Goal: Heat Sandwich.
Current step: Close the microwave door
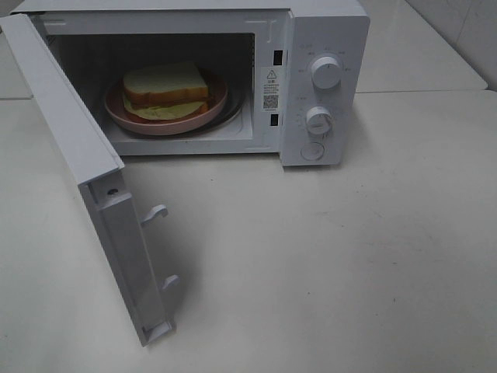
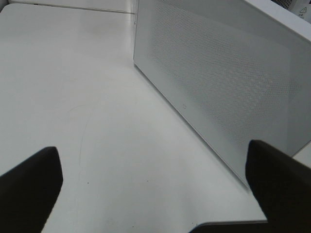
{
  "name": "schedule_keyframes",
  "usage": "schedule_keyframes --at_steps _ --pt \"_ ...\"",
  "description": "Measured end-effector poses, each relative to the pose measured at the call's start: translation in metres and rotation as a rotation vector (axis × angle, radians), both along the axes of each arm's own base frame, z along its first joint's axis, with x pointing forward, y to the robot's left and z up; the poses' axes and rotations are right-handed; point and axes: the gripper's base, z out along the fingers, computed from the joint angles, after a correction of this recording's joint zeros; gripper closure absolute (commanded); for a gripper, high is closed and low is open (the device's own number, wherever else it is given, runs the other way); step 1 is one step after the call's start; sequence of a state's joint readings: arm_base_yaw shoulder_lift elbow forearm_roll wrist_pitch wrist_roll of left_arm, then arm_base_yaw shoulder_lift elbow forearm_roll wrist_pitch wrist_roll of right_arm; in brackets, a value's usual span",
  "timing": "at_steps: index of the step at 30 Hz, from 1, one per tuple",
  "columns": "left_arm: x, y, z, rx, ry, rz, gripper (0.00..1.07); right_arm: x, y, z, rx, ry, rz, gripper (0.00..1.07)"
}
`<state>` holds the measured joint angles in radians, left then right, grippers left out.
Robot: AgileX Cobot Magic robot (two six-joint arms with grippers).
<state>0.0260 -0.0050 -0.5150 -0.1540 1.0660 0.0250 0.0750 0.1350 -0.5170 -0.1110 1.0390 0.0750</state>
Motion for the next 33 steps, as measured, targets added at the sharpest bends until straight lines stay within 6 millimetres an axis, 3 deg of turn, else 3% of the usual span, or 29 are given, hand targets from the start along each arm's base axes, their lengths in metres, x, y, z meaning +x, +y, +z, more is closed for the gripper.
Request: schedule_keyframes --at_steps 9,33 --pt "0.0 0.0 0.0 0.0 0.0 0.0 0.1 -0.017 0.001 -0.003 0.017 -0.144 -0.059 0.31" --pt "0.0 0.0 0.0 0.0 0.0 0.0 0.1 -0.018 0.001 -0.003 0.015 -0.151 -0.066 0.31"
